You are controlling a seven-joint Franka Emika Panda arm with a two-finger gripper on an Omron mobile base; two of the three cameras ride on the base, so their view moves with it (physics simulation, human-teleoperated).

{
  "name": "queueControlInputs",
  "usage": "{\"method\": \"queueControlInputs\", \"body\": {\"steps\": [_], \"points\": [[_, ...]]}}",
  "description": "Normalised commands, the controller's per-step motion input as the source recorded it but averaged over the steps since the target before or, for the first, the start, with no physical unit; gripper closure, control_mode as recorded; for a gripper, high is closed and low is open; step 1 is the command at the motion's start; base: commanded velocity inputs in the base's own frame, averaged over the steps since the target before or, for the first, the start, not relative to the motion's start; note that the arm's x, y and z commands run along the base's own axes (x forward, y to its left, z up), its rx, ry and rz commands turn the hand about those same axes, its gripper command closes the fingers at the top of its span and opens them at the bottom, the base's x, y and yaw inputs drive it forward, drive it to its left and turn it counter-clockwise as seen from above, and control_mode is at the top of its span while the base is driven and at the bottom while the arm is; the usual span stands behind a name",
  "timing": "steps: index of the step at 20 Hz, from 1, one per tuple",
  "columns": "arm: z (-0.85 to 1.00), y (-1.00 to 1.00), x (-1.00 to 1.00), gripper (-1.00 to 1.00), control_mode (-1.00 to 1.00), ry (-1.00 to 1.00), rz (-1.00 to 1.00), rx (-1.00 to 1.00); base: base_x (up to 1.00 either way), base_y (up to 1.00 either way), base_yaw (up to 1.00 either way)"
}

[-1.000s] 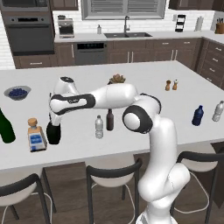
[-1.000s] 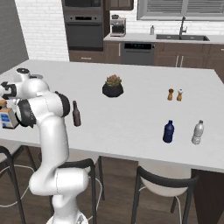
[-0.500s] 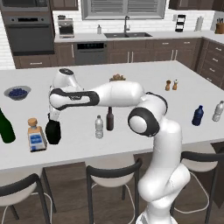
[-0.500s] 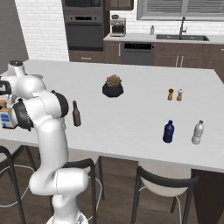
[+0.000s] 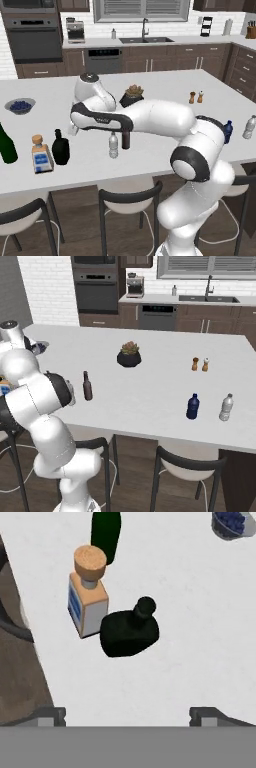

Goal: Move the plastic bottles in the middle to the plastics group, and the glass bottles in the middle to the glass group.

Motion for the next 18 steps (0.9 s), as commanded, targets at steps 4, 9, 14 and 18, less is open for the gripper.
{"method": "queueControlInputs", "body": {"steps": [4,9,14,18], "points": [[0.26,-0.87,-0.14,-1.0,-1.0,0.0,-0.57,0.04,0.0,0.0,0.0],[0.31,-0.79,0.0,-1.0,-1.0,0.0,-0.57,0.02,0.0,0.0,0.0],[0.32,-0.64,0.0,-1.0,-1.0,0.0,-0.48,0.02,0.0,0.0,0.0],[0.2,-0.45,0.0,-1.0,-1.0,0.0,-0.16,0.05,0.0,0.0,0.0]]}}
